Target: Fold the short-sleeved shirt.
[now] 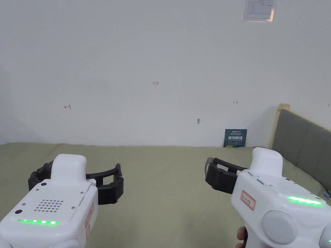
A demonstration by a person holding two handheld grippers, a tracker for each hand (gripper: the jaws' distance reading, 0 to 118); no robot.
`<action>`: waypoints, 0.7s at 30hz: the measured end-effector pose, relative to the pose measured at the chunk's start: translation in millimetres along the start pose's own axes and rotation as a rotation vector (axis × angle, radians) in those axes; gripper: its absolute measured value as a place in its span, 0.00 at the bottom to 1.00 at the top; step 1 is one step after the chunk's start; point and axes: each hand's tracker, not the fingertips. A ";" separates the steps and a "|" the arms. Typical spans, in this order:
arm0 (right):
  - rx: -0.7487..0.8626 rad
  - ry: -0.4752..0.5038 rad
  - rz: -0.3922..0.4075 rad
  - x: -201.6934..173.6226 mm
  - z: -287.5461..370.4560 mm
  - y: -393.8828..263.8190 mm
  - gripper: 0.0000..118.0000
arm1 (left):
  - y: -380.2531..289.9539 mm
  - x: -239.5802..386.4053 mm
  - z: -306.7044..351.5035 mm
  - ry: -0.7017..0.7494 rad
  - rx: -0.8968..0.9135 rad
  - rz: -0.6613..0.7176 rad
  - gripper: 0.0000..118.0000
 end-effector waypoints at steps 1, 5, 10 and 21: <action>0.010 0.015 0.002 1.5 0.7 0.5 1.00 | 0.1 0.7 0.2 0.001 0.000 -0.002 1.00; 0.073 0.023 0.112 -4.1 10.4 1.6 1.00 | 2.5 3.5 1.4 0.003 0.002 -0.008 1.00; 0.116 -0.011 0.177 -6.1 7.2 -2.4 1.00 | 4.3 3.2 2.7 0.001 0.009 -0.005 1.00; 0.094 0.030 0.234 0.6 3.3 -11.0 1.00 | 9.4 3.9 6.7 -0.020 0.009 0.004 1.00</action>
